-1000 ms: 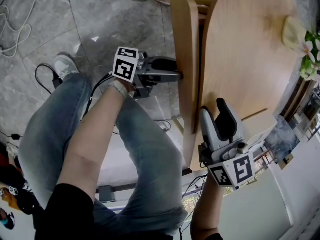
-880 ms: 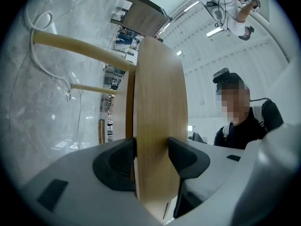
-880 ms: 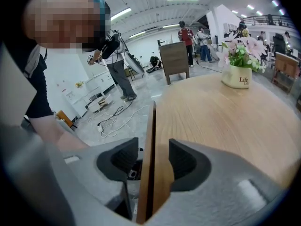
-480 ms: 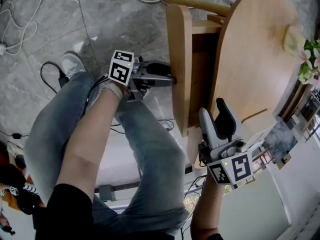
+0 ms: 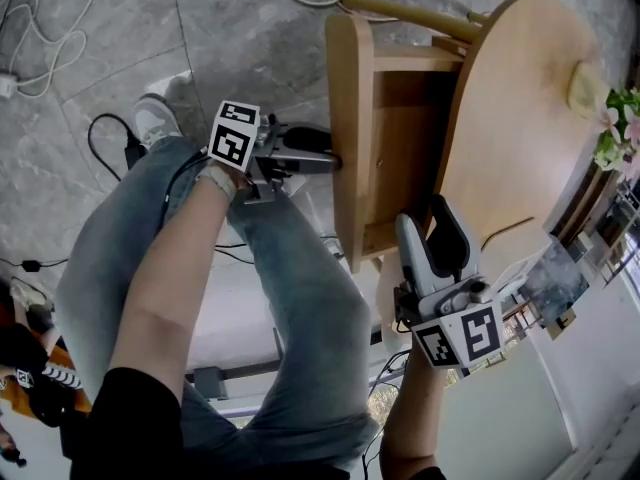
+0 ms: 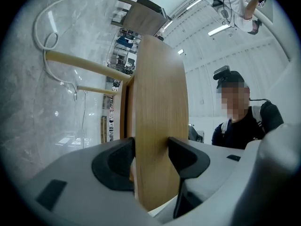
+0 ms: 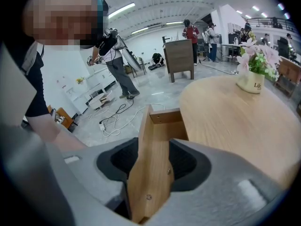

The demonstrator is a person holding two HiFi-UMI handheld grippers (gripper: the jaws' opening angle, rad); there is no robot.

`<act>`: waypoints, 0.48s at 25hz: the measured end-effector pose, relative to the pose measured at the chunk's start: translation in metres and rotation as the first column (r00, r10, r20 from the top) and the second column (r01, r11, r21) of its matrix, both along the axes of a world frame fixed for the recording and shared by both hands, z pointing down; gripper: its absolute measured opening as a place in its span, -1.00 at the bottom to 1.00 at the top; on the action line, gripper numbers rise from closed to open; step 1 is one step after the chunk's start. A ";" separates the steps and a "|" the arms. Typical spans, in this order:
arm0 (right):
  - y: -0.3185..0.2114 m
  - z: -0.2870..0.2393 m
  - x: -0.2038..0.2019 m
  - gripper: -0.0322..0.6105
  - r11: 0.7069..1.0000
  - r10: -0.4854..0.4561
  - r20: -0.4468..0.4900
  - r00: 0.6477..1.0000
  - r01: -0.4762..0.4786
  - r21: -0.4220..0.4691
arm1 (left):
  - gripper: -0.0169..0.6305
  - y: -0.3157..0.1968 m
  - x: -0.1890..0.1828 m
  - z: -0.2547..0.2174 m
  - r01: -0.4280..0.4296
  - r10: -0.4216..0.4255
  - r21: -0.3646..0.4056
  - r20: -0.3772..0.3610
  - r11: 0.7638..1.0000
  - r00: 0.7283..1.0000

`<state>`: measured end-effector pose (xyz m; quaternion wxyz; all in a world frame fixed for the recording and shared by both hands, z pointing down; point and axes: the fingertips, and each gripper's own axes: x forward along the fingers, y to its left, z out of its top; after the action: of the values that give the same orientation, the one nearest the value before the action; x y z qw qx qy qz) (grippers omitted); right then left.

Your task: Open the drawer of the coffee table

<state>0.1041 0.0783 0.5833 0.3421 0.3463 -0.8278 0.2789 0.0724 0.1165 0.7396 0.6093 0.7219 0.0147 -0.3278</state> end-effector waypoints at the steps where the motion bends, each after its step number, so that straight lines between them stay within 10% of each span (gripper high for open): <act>1: 0.002 -0.001 -0.002 -0.27 1.000 -0.002 0.001 1.000 0.002 -0.002 | -0.22 0.002 -0.003 0.000 0.002 -0.002 -0.003 -0.003 1.000 1.000; 12: 0.012 -0.002 -0.015 -0.27 1.000 -0.009 0.006 1.000 0.009 -0.007 | -0.19 0.012 -0.015 0.008 0.010 -0.010 -0.018 0.012 1.000 1.000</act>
<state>0.0893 0.0907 0.5809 0.3421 0.3405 -0.8294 0.2812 0.0569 0.1289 0.7477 0.6142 0.7184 0.0044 -0.3265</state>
